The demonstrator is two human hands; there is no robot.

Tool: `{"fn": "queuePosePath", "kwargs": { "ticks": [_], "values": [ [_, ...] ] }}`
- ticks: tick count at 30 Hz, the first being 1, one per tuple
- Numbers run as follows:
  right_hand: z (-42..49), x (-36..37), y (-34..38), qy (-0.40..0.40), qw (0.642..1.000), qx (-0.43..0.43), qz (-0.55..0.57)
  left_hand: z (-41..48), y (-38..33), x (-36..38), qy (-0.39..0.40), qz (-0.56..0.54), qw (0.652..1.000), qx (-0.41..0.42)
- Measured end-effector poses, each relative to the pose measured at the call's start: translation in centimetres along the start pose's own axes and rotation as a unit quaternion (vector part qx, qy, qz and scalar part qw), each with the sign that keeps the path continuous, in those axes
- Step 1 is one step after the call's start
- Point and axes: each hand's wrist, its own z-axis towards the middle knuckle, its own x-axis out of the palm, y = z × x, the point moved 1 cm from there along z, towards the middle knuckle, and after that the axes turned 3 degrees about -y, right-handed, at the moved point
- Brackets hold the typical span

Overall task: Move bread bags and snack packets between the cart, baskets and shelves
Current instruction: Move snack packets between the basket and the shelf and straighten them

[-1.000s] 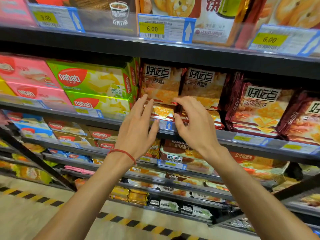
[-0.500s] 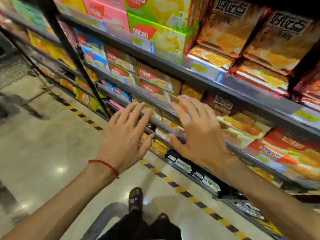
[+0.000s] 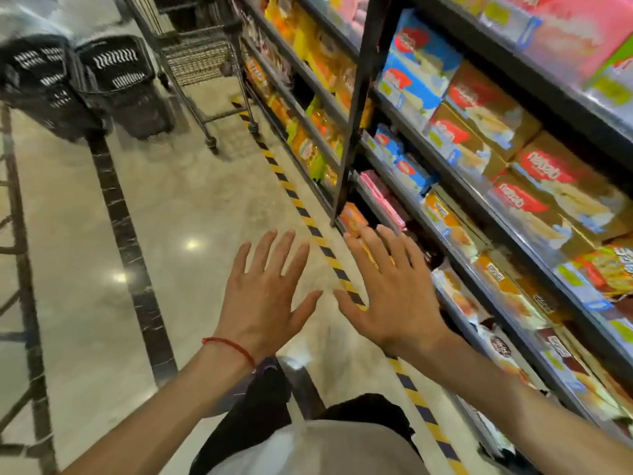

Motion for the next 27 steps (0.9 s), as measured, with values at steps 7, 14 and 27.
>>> {"fn": "queuePosePath", "kwargs": {
  "ticks": [7, 14, 27],
  "values": [
    [14.0, 3.7, 12.2, 0.008, 0.997, -0.079, 0.020, 1.4, 17.3, 1.1, 0.010, 0.029, 0.996, -0.087],
    [27.5, 5.2, 20.9, -0.004, 0.989, -0.139, 0.054, 5.0, 30.9, 1.8, 0.013, 0.006, 0.986, -0.165],
    [61.4, 11.2, 31.8, 0.019, 0.973, -0.217, 0.079, 21.9, 57.2, 3.1, 0.027, 0.009, 0.959, -0.283]
  ]
}}
